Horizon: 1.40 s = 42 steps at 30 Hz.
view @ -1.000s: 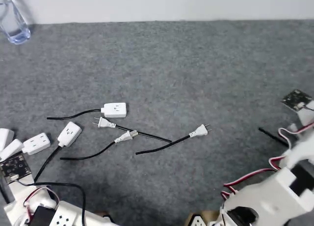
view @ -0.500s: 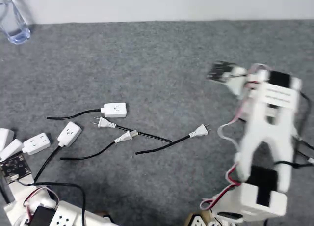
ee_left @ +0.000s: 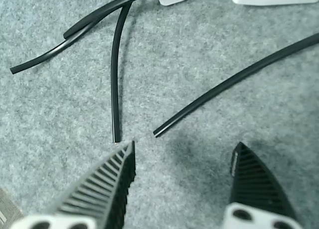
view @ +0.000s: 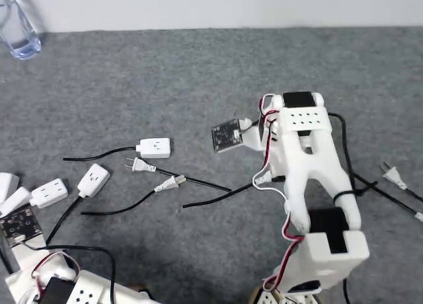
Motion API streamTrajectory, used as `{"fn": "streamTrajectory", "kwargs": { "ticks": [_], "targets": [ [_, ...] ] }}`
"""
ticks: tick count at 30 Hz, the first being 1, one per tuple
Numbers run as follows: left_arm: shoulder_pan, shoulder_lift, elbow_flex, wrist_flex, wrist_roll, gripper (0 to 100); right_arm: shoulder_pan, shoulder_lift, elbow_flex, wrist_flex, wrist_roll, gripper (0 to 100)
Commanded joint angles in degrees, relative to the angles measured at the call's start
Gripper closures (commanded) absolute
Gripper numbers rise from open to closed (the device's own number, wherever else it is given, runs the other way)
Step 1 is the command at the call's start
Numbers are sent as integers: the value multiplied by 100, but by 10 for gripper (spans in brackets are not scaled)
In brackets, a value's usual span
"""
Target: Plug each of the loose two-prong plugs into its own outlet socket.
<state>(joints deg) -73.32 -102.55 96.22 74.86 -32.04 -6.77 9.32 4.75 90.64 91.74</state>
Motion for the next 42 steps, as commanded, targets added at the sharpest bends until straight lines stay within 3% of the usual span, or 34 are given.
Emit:
{"fn": "streamTrajectory", "kwargs": {
  "ticks": [1,16,18,22,24,27,36,42],
  "targets": [
    [35,0,-48,-44,0,705,-40,101,44,119,404,693],
    [35,0,-48,-44,0,705,-4,1376,237,-884,545,697],
    [35,0,-48,-44,0,705,66,1464,211,-910,563,752],
    [35,0,-48,-44,0,705,180,1481,211,-954,545,998],
    [35,0,-48,-44,0,705,303,1481,211,-936,545,948],
    [35,0,-48,-44,0,705,541,1473,211,-945,545,996],
    [35,0,-48,-44,0,705,1226,1121,202,-901,519,991],
    [35,0,-48,-44,0,705,1543,-198,220,-892,-176,991]
  ]
}}
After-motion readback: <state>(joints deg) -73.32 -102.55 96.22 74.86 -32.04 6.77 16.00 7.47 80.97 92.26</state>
